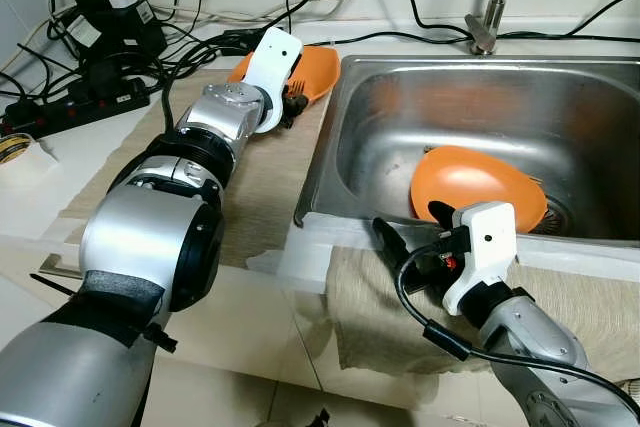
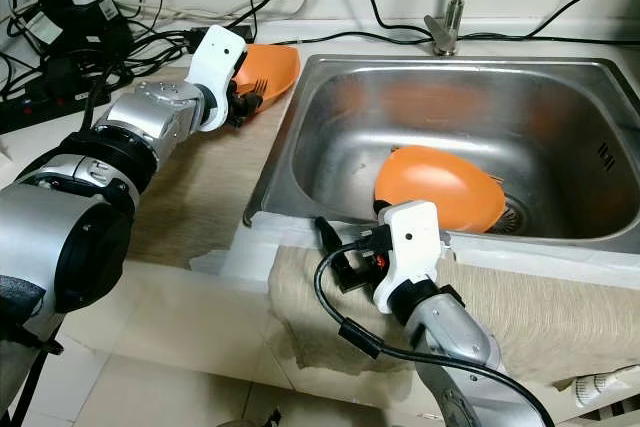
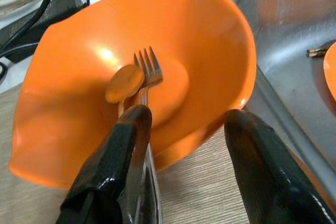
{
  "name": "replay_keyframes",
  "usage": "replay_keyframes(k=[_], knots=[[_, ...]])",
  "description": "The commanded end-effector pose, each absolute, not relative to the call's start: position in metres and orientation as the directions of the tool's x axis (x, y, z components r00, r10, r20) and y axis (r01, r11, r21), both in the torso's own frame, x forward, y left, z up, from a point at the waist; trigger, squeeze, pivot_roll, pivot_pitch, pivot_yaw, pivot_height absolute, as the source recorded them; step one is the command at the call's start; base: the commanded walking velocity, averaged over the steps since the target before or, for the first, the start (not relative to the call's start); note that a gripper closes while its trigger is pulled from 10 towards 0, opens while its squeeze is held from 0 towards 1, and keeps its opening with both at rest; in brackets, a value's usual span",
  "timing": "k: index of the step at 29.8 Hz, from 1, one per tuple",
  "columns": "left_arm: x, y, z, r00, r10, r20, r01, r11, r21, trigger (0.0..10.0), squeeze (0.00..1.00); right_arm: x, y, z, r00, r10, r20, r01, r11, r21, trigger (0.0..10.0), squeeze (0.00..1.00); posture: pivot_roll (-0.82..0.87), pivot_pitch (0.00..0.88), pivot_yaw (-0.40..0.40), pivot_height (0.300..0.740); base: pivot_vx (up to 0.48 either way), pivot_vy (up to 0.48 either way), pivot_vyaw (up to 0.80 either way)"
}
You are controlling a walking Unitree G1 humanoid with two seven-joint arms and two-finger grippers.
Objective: Kitchen organization
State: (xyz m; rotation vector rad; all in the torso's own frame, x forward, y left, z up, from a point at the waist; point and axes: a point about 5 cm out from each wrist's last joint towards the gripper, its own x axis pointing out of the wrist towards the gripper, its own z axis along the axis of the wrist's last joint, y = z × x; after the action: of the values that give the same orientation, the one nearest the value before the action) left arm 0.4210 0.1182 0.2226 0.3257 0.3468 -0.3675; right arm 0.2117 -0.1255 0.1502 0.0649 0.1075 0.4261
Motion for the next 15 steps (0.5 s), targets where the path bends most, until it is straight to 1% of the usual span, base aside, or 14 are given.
replay_keyframes(k=[1,10,13,15], knots=[[0.4199,0.1305,0.2162,0.871,-0.263,-0.415,0.384,0.891,0.241,10.0,0.0,0.2103,-0.1226,0.1543,0.902,0.425,-0.075,-0.419,0.904,0.08,10.0,0.0,-0.14,0.0,0.151,0.736,0.0,0.0,0.0],[0.4189,0.1332,0.2121,0.865,-0.259,-0.429,0.388,0.887,0.249,10.0,0.0,0.2098,-0.1221,0.1539,0.903,0.423,-0.076,-0.417,0.905,0.083,10.0,0.0,-0.14,0.0,0.155,0.736,0.0,0.0,0.0],[0.42,0.1304,0.2149,0.872,-0.266,-0.41,0.424,0.829,0.364,10.0,0.0,0.2094,-0.122,0.1536,0.904,0.421,-0.076,-0.414,0.906,0.085,10.0,0.0,-0.14,0.0,0.156,0.736,0.0,0.0,0.0],[0.4197,0.1274,0.2144,0.866,-0.278,-0.415,0.449,0.799,0.401,10.0,0.0,0.2096,-0.122,0.1536,0.904,0.42,-0.077,-0.414,0.906,0.085,10.0,0.0,-0.14,0.0,0.156,0.736,0.0,0.0,0.0]])
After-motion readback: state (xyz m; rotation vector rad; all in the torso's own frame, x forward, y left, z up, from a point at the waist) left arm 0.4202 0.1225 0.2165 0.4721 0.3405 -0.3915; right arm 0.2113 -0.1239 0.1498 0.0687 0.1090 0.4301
